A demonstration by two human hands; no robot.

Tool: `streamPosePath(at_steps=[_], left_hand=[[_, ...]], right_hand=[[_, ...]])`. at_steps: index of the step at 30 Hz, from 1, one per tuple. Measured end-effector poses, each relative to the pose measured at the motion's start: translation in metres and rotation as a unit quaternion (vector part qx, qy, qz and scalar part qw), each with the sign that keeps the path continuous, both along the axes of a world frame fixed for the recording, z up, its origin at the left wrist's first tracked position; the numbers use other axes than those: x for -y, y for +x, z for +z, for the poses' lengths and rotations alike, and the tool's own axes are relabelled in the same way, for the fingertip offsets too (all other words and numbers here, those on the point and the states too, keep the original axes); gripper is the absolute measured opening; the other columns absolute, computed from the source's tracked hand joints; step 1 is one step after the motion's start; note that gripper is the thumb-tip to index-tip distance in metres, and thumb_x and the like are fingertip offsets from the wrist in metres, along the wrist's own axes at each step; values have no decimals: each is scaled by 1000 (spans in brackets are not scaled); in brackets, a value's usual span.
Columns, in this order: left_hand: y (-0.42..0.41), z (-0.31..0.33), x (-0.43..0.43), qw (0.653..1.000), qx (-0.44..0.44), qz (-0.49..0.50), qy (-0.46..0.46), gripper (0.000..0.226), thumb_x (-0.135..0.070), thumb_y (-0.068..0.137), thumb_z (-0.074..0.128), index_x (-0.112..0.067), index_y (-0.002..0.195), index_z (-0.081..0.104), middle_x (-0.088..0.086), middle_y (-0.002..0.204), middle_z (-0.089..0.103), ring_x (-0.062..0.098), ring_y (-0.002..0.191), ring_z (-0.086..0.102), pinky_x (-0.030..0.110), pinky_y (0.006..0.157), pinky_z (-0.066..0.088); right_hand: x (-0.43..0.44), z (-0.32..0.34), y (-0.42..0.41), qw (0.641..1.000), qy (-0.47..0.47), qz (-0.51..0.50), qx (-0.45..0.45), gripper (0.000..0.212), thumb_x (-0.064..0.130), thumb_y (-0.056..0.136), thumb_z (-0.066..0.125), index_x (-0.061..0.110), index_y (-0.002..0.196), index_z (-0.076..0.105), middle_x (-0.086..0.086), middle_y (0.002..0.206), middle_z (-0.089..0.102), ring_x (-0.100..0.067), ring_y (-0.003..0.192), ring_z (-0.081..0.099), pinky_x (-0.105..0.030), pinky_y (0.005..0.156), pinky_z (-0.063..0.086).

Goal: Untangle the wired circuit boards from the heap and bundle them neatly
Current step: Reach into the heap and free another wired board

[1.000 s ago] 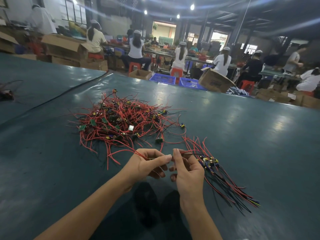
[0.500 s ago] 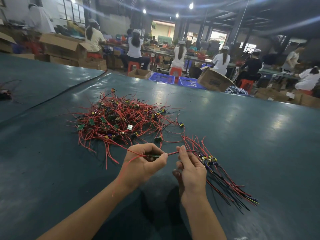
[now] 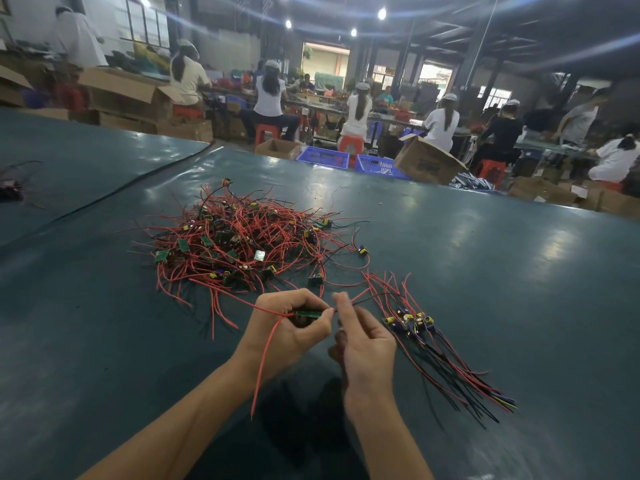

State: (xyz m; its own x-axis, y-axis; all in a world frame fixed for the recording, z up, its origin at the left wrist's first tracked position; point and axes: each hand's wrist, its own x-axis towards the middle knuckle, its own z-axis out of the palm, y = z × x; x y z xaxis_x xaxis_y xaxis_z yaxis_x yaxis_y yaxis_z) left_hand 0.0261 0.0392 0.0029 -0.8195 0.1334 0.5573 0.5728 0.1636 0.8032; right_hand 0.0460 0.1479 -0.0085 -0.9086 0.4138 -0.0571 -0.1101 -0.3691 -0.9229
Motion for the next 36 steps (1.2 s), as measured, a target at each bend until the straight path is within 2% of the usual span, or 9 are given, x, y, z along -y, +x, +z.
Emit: streamPosePath(at_steps=[3,6,12,17,20,22,24,28,36], left_hand=[[-1,0,1,1000,22,-11,-9,15,-2,79,73,-14,69,71,-5,55,61,0,50,50,13,52,39],[2,1,-2,998,51,-37,-5,14,-3,78,74,-14,68,72,-11,53,58,-1,48,47,12,51,37],[4,6,-3,992,102,-68,14,19,1,80,72,-12,66,72,-8,51,56,1,47,46,13,48,36],[3,5,-1,983,143,-114,13,12,-10,81,76,-16,71,74,-2,54,59,9,47,48,18,48,39],[0,8,0,964,210,-150,60,15,-30,72,76,-16,78,76,2,61,67,11,47,55,20,49,46],[-2,8,1,945,251,-174,121,24,-27,69,75,-11,87,75,5,68,69,12,53,58,21,53,49],[-3,8,1,918,284,-186,203,21,-20,67,77,-10,85,76,8,75,70,13,60,63,19,56,51],[-7,9,3,892,305,-141,303,13,-21,66,75,-10,73,73,10,77,71,11,61,65,17,55,52],[-15,13,10,871,318,-48,372,33,-40,69,68,-11,84,69,2,73,70,9,57,63,18,51,52]], right_hand=[[2,-1,0,999,43,-21,-18,24,24,89,70,20,66,78,11,47,39,-3,42,31,-18,41,31],[-8,2,-4,998,17,-59,-9,22,25,88,70,23,68,79,9,48,32,-4,42,28,-17,40,31],[-38,9,-13,983,-118,-139,-18,16,13,87,72,12,71,75,7,55,55,-3,40,34,-16,35,26],[-42,8,-12,980,-115,-159,-27,11,17,87,72,12,77,74,9,54,54,-3,42,36,-17,36,28],[-42,8,-11,978,-97,-183,-27,13,22,87,73,14,76,74,9,54,56,-3,41,37,-17,36,31],[-42,9,-9,976,-86,-198,-27,16,24,86,74,14,73,72,9,54,57,-3,40,38,-17,36,32],[-41,9,-8,975,-75,-204,-34,21,24,86,73,14,69,70,8,54,57,-3,39,38,-17,35,32],[-37,11,-6,979,-77,-184,-40,20,22,87,73,16,68,70,5,57,59,-4,39,38,-18,36,31],[-32,9,-4,992,-38,-112,-34,27,22,89,70,21,62,77,5,56,58,-4,42,40,-17,38,33]])
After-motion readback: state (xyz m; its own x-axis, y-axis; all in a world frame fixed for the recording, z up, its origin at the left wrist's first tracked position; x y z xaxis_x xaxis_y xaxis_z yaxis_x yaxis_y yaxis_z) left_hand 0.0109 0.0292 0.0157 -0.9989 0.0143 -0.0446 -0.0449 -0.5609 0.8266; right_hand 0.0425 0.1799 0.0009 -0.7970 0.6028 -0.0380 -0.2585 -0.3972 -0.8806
